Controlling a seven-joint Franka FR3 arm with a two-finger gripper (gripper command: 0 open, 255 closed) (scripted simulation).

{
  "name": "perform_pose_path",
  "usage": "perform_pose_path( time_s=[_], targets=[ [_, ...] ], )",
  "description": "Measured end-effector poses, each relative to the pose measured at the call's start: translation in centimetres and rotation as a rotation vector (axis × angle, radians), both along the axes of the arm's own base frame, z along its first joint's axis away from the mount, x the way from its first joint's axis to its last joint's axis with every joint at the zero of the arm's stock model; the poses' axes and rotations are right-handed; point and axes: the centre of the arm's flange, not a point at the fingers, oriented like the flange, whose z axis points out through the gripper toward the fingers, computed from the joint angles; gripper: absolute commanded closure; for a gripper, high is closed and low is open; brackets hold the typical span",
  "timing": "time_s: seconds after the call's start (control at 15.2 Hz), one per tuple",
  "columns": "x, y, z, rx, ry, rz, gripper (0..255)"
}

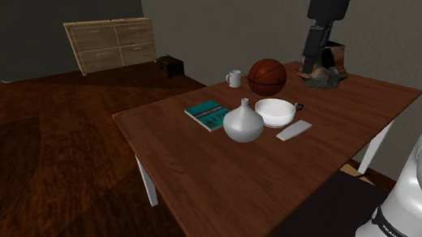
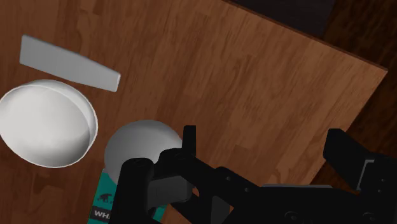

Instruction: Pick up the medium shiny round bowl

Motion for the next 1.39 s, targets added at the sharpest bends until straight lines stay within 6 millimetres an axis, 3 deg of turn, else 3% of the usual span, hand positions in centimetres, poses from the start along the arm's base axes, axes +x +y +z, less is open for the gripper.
perform_pose_path(
  time_s=[0.13, 0.53, 1.39],
  targets=[
    [0.2, -0.3, -0.5, -0.001, 0.0, 0.001, 0],
    [3.7, -4.1, -5.2, -0.01, 0.002, 0.01, 0],
    [11.6, -13.4, -17.4, -0.031, 0.002, 0.033, 0]
  ],
)
